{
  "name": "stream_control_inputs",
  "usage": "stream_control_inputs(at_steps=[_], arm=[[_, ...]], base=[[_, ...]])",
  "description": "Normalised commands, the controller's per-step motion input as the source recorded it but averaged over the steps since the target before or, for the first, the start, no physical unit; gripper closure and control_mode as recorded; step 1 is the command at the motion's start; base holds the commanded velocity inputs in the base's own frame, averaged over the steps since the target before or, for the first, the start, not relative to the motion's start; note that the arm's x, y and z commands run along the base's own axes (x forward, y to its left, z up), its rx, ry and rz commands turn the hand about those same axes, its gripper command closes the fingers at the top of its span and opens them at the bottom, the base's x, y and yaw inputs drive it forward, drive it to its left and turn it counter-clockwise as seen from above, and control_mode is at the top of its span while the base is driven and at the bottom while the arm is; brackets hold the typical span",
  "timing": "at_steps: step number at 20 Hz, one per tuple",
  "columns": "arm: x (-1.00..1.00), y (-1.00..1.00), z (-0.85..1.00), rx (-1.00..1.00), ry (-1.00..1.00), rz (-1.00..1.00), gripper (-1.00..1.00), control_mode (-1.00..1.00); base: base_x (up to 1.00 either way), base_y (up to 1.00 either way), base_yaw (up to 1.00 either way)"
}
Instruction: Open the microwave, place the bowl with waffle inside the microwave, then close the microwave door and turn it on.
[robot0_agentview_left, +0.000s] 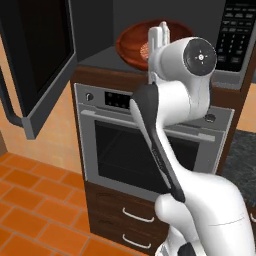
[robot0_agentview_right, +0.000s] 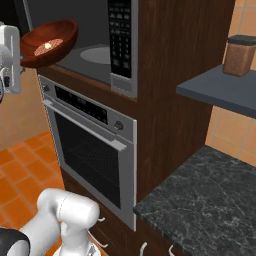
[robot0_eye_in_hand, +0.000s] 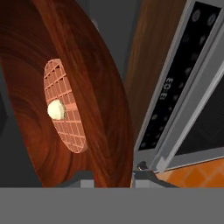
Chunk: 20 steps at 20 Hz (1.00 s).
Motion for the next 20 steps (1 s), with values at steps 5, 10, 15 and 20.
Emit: stream_control_inputs(at_steps=[5, 10, 15, 20], arm=[[0.53, -0.15, 0.00, 0.00, 0.00, 0.00, 1.00, -1.00], [0.50, -0.29, 0.00, 0.00, 0.00, 0.00, 1.00, -1.00], [0.64, -0.17, 0.00, 0.00, 0.00, 0.00, 1.00, -1.00], [0.56, -0.28, -0.03, 0.00, 0.00, 0.00, 1.00, -1.00]], base=[[0.00, 0.00, 0.00], [0.00, 0.00, 0.00], [0.00, 0.00, 0.00], [0.00, 0.00, 0.00]])
